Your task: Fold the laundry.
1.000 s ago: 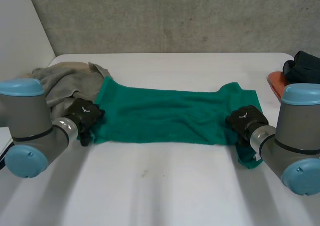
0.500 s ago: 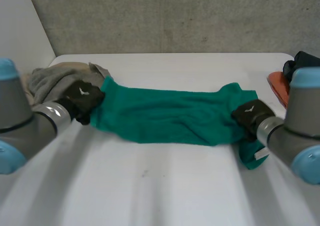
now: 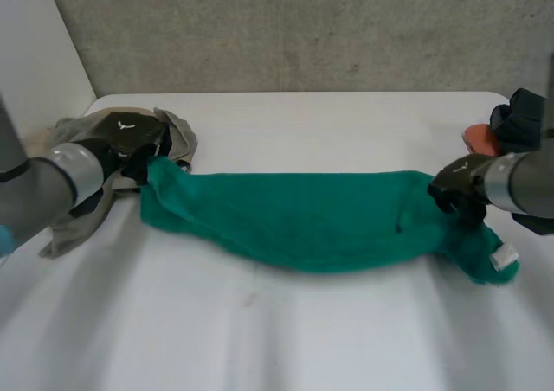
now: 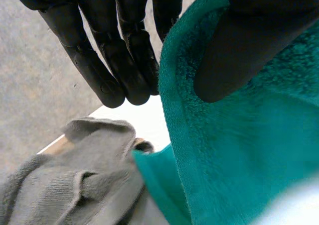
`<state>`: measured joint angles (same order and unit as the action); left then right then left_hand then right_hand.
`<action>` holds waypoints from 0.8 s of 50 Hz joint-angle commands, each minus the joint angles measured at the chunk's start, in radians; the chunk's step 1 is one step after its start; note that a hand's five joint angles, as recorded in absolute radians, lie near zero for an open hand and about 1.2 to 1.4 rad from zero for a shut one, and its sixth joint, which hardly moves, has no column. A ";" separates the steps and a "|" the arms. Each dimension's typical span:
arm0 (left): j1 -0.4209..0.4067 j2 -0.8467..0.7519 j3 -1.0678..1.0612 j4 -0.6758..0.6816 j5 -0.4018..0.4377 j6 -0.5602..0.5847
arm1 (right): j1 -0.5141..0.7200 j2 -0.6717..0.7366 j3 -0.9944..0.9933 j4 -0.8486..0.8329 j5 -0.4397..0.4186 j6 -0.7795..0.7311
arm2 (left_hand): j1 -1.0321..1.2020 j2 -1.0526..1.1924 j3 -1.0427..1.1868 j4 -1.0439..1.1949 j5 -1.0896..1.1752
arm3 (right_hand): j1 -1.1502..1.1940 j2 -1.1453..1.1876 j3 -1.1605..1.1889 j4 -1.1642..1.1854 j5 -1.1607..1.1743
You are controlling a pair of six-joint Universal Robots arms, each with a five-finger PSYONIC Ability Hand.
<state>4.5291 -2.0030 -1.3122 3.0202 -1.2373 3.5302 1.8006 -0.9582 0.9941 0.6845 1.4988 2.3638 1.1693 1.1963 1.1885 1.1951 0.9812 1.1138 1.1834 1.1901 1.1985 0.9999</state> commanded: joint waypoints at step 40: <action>0.019 -0.079 -0.059 0.296 0.007 -0.162 | -0.063 0.263 -0.049 -0.407 -0.272 0.020 | 0.227 0.200 0.208 0.201 0.241 | 0.064 -0.006 -0.013 -0.021 0.003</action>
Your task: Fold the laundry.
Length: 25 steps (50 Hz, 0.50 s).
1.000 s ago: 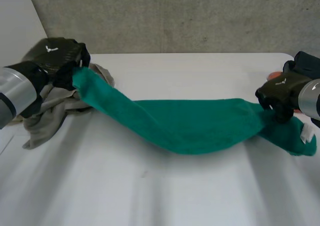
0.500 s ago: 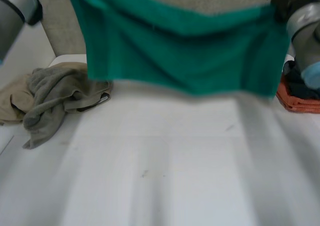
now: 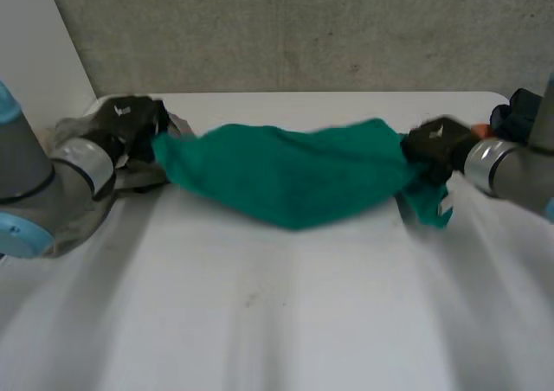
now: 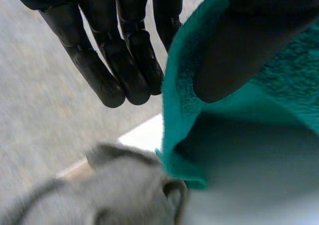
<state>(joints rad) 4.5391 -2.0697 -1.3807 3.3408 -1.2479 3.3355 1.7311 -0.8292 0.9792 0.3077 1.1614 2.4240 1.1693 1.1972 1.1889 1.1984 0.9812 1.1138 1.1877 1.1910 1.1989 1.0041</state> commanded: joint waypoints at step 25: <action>0.003 0.112 -0.057 -0.035 0.059 -0.005 | -0.088 -0.338 0.418 0.065 0.298 0.313 | 0.227 0.199 0.207 0.198 0.241 | -0.614 -0.688 -0.691 -0.699 -0.679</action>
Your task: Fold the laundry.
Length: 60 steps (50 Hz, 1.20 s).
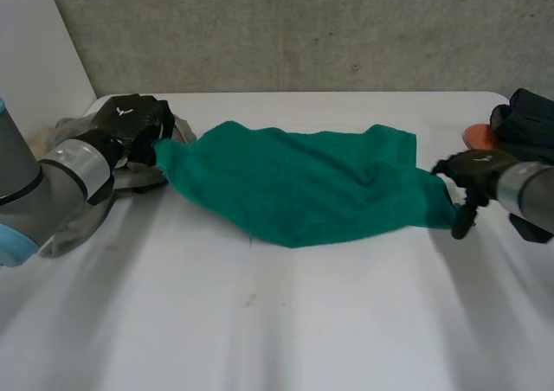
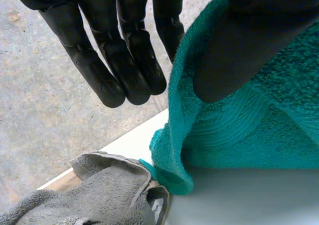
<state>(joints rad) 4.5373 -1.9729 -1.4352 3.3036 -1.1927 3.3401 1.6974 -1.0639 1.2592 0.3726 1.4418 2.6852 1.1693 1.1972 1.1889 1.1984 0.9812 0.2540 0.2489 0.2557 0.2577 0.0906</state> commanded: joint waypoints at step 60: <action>0.028 0.006 0.027 -0.001 0.025 -0.021 | -0.051 0.467 -0.379 -0.173 -0.178 -0.130 | 0.227 0.199 0.207 0.198 0.241 | 1.142 1.147 1.141 1.139 1.131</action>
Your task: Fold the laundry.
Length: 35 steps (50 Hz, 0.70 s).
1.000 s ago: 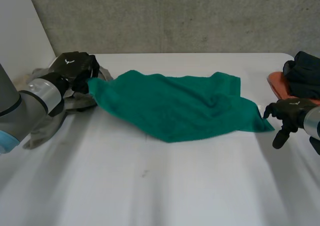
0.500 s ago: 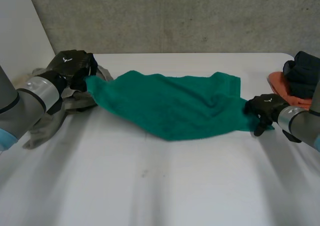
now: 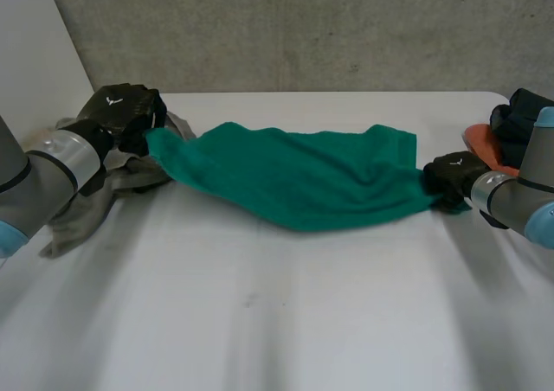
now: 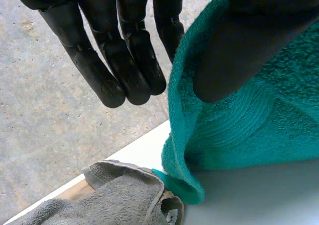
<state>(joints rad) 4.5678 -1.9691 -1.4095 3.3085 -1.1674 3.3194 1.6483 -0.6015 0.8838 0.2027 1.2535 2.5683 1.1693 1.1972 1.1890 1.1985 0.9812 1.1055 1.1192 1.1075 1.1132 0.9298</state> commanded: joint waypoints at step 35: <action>0.197 0.214 -0.197 -0.763 -0.031 0.416 | -0.165 -0.655 0.521 0.632 0.130 -0.516 | 0.227 0.199 0.207 0.198 0.241 | 0.291 0.277 0.289 0.283 0.292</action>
<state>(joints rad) 4.6769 -1.7861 -1.5460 2.7617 -1.2178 3.5538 1.5447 -1.1056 1.2916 0.7749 1.3788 2.1317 1.1693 1.1972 1.1890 1.1987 0.9812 1.1285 1.1771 1.1822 1.1976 0.9889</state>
